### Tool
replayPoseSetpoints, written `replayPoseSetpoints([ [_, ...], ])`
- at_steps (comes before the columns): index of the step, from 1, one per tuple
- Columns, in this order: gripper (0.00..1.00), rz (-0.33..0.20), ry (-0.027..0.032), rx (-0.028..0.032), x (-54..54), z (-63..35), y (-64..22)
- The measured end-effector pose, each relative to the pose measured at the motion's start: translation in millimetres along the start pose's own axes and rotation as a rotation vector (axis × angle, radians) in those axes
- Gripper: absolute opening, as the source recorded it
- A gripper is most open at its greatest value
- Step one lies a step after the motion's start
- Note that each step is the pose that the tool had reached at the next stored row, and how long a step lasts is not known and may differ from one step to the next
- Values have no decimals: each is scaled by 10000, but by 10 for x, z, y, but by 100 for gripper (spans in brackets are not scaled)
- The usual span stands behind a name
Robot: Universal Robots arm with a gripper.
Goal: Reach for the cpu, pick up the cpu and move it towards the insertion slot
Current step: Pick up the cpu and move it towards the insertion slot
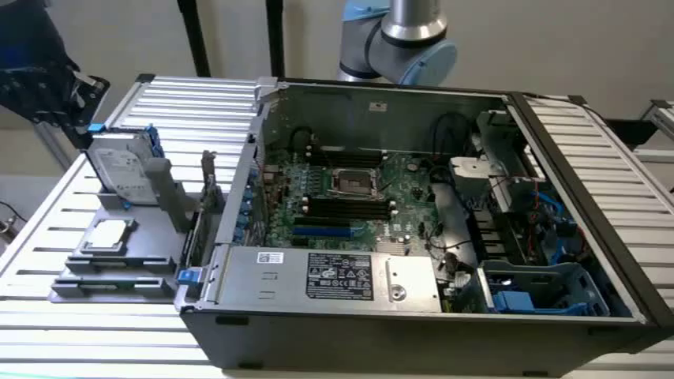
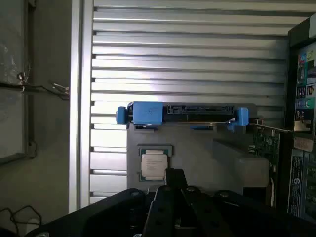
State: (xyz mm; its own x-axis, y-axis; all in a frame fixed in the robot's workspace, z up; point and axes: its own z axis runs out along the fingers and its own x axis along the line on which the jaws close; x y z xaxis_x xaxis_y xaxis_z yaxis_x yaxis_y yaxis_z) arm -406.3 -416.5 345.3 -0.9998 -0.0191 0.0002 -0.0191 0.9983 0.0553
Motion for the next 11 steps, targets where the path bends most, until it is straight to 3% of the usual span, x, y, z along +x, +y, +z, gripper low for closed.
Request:
replayPoseSetpoints([
  [11, 11, 0, 0, -3, 0, 0, 0],
])
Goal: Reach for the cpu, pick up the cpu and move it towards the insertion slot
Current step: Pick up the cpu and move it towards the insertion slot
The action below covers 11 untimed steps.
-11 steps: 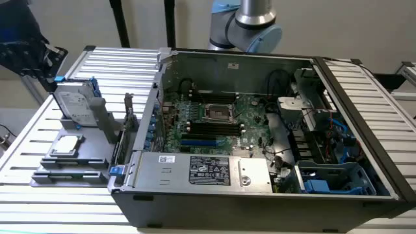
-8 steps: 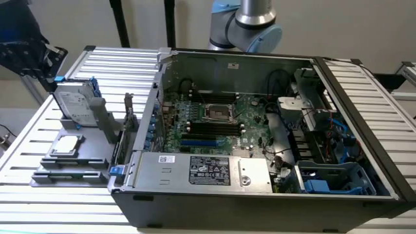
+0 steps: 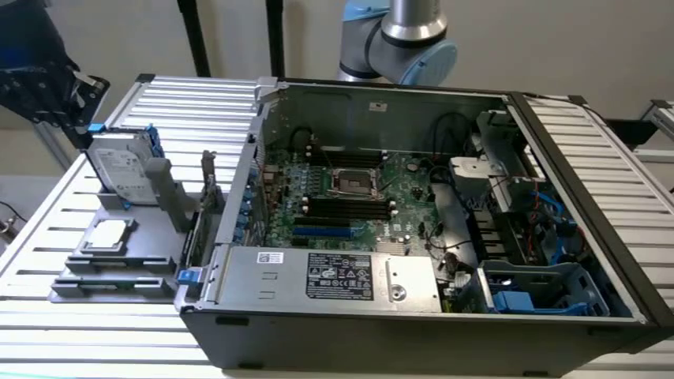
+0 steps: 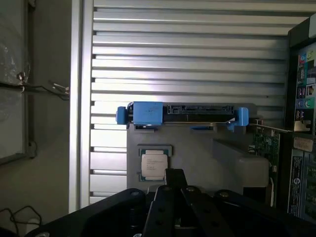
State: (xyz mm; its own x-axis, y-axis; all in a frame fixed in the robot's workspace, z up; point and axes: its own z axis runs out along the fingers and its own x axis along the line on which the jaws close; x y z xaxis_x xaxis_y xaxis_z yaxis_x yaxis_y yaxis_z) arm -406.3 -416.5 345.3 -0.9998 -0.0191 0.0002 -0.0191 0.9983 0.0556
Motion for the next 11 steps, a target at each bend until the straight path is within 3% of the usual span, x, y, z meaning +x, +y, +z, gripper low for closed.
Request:
replayPoseSetpoints([
  [5, 11, -1, 0, 0, 35, 11, -5],
  [11, 11, 1, 4, 1, 241, 69, -23],
])
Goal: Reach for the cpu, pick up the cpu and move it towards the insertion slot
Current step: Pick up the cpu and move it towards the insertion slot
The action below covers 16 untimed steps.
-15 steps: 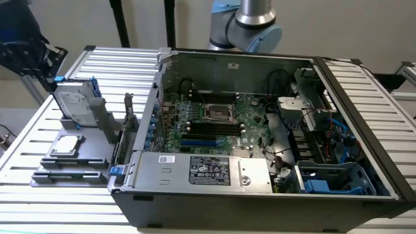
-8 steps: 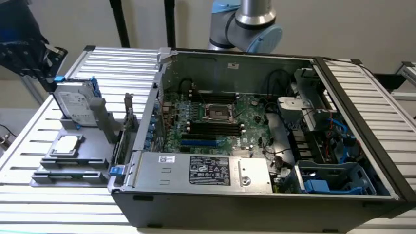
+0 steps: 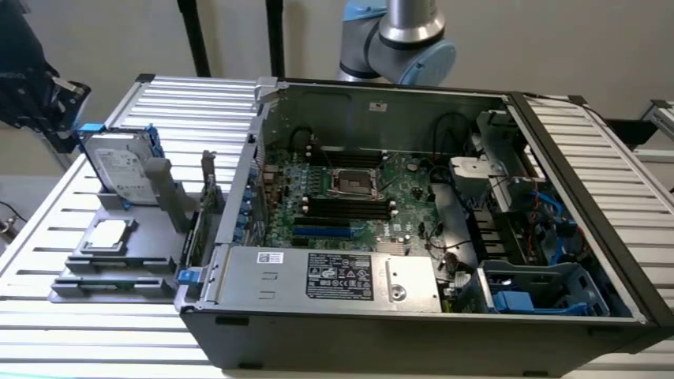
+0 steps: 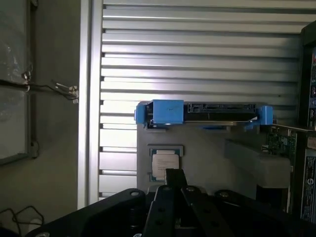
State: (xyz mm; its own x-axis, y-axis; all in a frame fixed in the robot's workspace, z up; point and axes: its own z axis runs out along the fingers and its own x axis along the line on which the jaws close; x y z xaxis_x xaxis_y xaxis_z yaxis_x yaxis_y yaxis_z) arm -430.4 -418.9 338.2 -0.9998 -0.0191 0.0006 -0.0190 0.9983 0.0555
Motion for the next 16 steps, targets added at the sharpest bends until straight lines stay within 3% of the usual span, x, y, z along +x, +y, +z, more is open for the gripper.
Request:
replayPoseSetpoints([
  [7, 11, 1, 24, 1, 29, 9, -110],
  [12, 12, 1, 23, 0, 29, 9, -111],
  [13, 24, 1, 23, 0, 29, 9, -111],
  [16, 30, 1, 22, 0, 29, 10, -111],
])
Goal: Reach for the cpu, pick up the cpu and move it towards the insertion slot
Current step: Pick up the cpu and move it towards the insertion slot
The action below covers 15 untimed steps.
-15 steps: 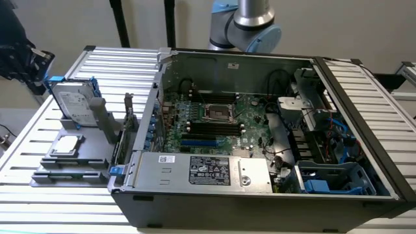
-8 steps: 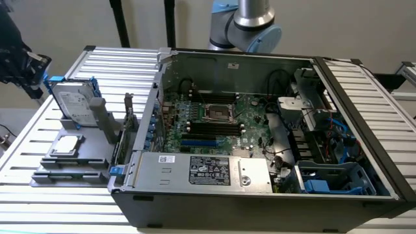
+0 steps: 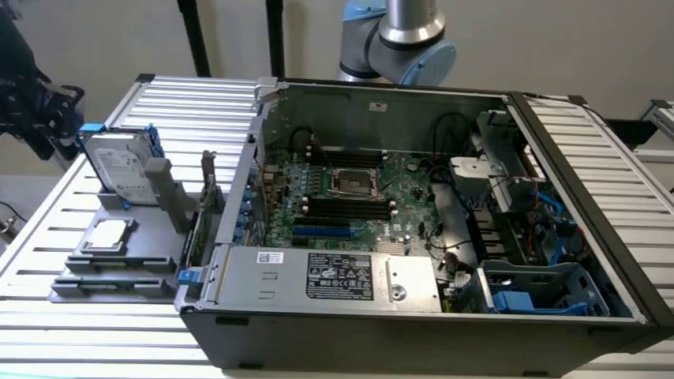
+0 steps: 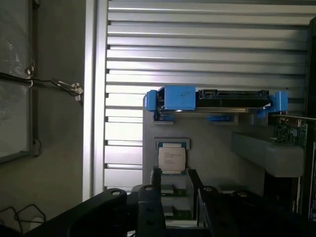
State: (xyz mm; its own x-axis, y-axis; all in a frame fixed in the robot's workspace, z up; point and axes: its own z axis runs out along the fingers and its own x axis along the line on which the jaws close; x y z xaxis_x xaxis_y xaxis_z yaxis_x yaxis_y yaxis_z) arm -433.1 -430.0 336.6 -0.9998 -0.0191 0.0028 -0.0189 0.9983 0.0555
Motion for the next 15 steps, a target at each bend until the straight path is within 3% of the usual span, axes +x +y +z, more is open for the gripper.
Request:
replayPoseSetpoints([
  [3, 47, 0, 0, 0, 0, 0, 0],
  [6, 53, 0, 1, 1, 0, 0, 0],
  [7, 60, 0, 0, 0, 0, 0, 0],
  [15, 60, 0, 1, 1, 0, 0, 0],
])
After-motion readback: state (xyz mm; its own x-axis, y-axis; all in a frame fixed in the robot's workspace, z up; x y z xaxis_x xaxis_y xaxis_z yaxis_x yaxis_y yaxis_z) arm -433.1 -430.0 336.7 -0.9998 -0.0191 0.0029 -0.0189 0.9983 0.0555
